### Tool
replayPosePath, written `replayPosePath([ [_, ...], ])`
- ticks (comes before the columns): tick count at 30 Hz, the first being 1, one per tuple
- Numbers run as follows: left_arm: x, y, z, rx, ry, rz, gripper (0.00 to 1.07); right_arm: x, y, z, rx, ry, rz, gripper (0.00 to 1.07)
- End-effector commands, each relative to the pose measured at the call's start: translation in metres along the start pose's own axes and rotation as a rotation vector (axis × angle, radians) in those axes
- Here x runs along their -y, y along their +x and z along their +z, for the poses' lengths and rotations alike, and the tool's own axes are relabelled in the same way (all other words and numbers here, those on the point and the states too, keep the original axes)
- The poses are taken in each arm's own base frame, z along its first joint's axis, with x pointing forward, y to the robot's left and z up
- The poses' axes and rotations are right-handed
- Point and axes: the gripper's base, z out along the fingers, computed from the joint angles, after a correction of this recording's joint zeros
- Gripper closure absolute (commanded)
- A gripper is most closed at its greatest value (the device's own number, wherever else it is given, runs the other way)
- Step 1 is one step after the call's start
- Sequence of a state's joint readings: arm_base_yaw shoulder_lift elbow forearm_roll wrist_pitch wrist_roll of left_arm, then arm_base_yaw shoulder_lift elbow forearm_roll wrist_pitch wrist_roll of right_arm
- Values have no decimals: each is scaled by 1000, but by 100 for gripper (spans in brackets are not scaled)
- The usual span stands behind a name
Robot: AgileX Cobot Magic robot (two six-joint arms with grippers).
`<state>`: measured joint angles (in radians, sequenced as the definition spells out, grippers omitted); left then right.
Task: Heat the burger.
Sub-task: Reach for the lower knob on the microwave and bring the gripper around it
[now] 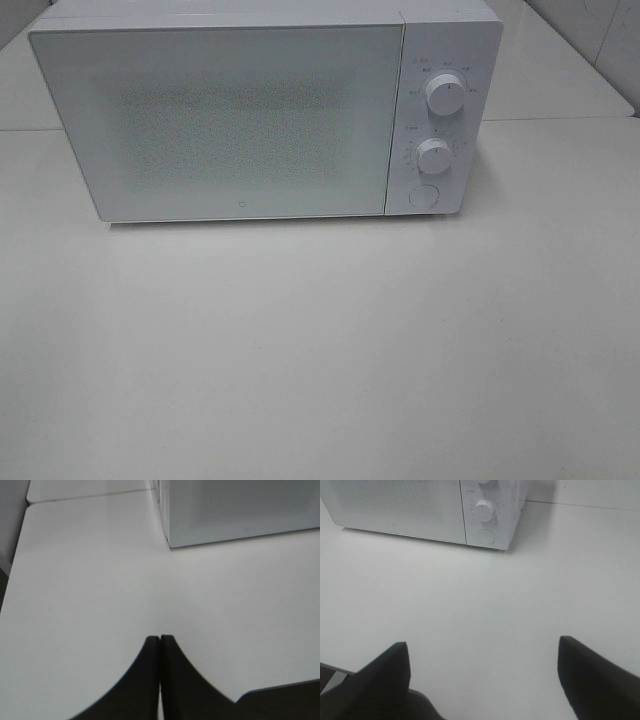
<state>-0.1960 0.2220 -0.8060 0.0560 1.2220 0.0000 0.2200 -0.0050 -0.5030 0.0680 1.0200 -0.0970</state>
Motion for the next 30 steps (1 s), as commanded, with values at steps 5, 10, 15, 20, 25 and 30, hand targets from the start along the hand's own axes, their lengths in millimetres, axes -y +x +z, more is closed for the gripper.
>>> replayPosePath([
  [5, -1, 27, -26, 104, -6, 60, 106, 0, 1, -3, 39, 0, -9, 31],
  [10, -1, 42, -40, 196, -14, 84, 106, 0, 1, -3, 39, 0, -9, 31],
  [15, 0, 43, -26, 175, -12, 86, 106, 0, 1, -3, 39, 0, -9, 31],
  [20, 3, 49, -1, 150, 11, 85, 106, 0, 1, -3, 39, 0, -9, 31],
  [25, 5, 53, 17, 141, 18, 85, 106, 0, 1, -3, 39, 0, -9, 31],
  [30, 7, 60, 36, 129, 35, 79, 106, 0, 1, -3, 39, 0, -9, 31],
])
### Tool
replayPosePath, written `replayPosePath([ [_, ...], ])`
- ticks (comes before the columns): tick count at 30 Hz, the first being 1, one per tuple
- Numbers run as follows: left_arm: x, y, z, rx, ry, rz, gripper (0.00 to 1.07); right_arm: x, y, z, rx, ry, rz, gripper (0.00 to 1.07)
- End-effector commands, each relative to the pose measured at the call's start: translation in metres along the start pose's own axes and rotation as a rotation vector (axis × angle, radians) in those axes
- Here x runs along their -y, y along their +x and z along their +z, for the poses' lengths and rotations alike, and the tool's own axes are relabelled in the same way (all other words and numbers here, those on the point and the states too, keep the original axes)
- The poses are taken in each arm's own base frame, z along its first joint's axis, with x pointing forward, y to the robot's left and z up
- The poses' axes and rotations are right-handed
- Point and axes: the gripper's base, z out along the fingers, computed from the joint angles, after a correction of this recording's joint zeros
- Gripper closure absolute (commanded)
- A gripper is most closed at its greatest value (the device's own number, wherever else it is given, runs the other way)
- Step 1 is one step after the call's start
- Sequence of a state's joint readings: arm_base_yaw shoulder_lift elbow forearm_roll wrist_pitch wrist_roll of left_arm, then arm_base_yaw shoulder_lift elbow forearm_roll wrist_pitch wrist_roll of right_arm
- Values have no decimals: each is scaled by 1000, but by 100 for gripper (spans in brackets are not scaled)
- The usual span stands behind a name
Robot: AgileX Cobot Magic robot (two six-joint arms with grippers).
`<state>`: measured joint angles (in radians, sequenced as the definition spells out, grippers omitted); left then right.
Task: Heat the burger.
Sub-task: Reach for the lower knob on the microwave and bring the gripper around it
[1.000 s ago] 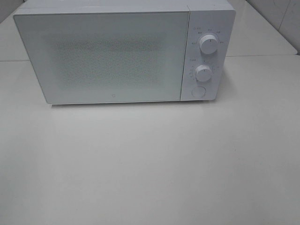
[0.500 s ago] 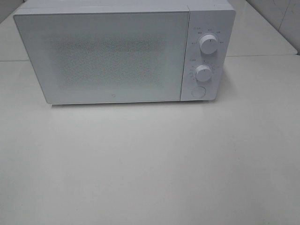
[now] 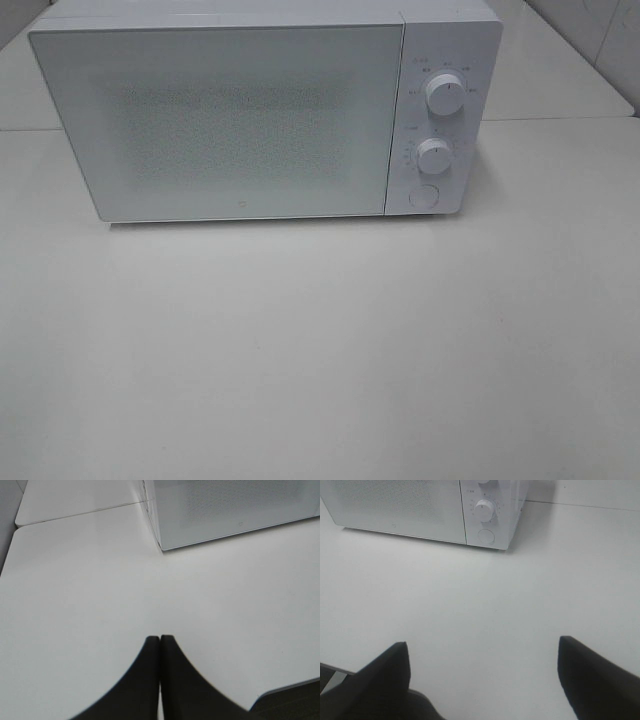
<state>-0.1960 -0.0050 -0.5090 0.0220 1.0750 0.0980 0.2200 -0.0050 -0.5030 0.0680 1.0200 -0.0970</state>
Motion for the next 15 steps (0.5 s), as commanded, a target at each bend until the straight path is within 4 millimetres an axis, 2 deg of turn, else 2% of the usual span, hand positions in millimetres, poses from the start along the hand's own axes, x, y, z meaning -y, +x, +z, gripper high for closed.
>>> replayPosePath([
  [1, 1, 0, 0, 51, 5, -7, 106, 0, 1, -3, 39, 0, -9, 31],
  [15, 2, 0, 0, 52, 18, -15, 106, 0, 1, -3, 39, 0, -9, 31],
])
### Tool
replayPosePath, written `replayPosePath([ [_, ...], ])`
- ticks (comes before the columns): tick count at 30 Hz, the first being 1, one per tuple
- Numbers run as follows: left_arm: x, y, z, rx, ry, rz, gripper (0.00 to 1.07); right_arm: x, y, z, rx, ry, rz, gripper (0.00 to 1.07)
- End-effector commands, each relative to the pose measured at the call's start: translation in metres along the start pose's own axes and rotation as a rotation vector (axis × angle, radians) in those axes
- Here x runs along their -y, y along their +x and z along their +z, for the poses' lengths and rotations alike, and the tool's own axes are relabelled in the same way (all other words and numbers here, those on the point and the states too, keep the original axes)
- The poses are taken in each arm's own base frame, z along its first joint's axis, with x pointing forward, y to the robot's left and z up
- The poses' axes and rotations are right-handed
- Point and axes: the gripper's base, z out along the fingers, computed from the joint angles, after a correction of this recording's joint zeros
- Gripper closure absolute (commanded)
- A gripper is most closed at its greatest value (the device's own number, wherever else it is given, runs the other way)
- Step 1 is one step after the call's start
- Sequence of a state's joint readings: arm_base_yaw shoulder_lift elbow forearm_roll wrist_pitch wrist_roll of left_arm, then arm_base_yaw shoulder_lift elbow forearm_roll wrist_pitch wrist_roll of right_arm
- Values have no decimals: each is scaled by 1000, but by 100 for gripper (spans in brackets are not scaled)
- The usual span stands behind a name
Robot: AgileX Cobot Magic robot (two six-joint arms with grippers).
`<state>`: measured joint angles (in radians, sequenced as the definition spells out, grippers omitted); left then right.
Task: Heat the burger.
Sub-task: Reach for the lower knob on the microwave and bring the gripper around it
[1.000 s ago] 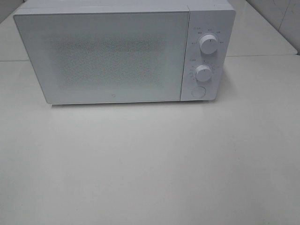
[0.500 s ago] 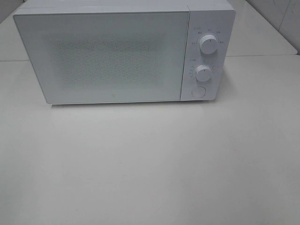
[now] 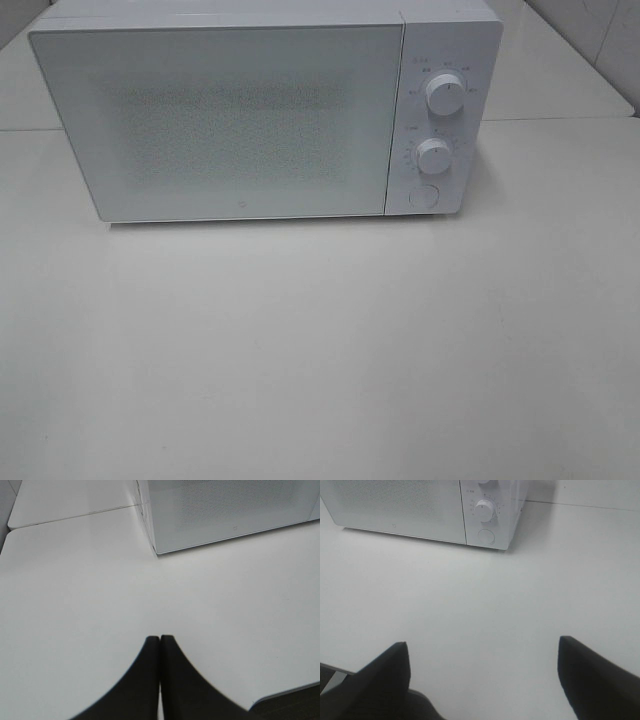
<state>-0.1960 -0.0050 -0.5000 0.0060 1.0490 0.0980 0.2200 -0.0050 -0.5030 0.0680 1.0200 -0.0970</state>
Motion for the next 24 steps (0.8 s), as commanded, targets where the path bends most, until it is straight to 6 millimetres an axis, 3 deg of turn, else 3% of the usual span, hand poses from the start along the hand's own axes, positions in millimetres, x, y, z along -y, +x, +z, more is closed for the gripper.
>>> replayPosePath([
  [1, 1, 1, -2, 34, 6, -7, 106, 0, 1, -3, 39, 0, -9, 31],
  [24, 1, 1, -2, 34, 5, -9, 106, 0, -1, -3, 43, 1, -10, 31],
])
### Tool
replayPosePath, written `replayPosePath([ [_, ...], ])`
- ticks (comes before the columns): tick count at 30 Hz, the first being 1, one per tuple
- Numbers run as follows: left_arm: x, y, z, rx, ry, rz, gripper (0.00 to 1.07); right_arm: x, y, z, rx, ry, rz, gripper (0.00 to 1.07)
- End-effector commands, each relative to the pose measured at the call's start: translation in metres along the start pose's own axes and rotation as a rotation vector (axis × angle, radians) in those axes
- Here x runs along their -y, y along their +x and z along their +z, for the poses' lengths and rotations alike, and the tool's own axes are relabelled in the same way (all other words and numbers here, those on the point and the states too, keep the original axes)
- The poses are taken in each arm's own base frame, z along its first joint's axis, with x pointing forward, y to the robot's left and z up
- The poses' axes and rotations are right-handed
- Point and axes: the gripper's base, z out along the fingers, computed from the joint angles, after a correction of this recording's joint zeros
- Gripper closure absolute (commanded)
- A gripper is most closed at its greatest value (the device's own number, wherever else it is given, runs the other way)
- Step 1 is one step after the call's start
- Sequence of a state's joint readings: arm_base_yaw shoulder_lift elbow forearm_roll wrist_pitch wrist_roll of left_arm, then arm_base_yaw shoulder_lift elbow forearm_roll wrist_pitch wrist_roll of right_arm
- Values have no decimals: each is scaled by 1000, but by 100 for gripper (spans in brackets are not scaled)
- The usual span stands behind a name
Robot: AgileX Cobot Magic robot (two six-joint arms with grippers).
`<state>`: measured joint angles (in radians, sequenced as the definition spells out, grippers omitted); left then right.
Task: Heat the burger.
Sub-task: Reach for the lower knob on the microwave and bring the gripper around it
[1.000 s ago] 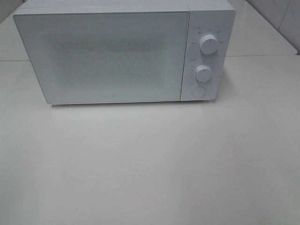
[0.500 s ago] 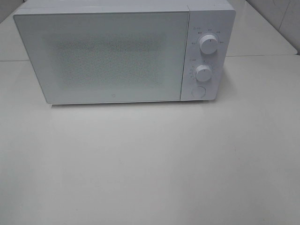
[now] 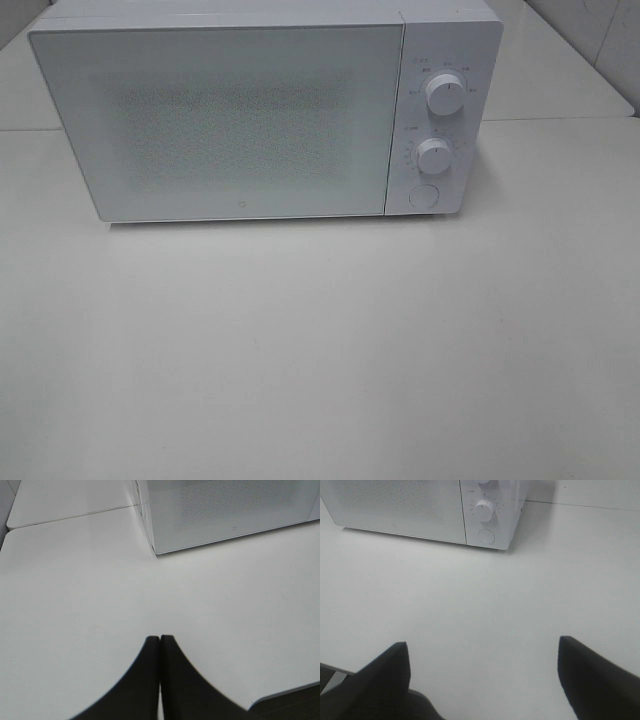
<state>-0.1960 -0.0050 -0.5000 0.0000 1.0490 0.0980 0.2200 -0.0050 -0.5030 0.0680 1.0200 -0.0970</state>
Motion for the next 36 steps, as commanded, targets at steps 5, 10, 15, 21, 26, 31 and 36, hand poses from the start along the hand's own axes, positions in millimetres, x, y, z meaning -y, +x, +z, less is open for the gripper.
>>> replayPosePath([
  [5, 1, 1, -2, 33, 0, -6, 106, 1, -7, 6, -31, -4, -4, 31],
  [10, 1, 1, -2, 33, 0, -6, 106, 2, -13, 17, -111, -10, 1, 31],
  [15, 1, 1, -2, 33, 0, -6, 106, 4, -21, 40, -270, -21, 9, 31],
  [21, 1, 1, -2, 33, 0, -6, 106, 5, -25, 56, -373, -28, 16, 31],
  [26, 1, 1, -2, 33, 0, -6, 106, 7, -27, 79, -523, -39, 25, 31],
  [31, 1, 1, -2, 33, 0, -6, 106, 7, -33, 87, -552, -41, 25, 31],
  [36, 1, 1, -2, 33, 0, -6, 106, 10, -51, 96, -475, -31, 23, 31],
])
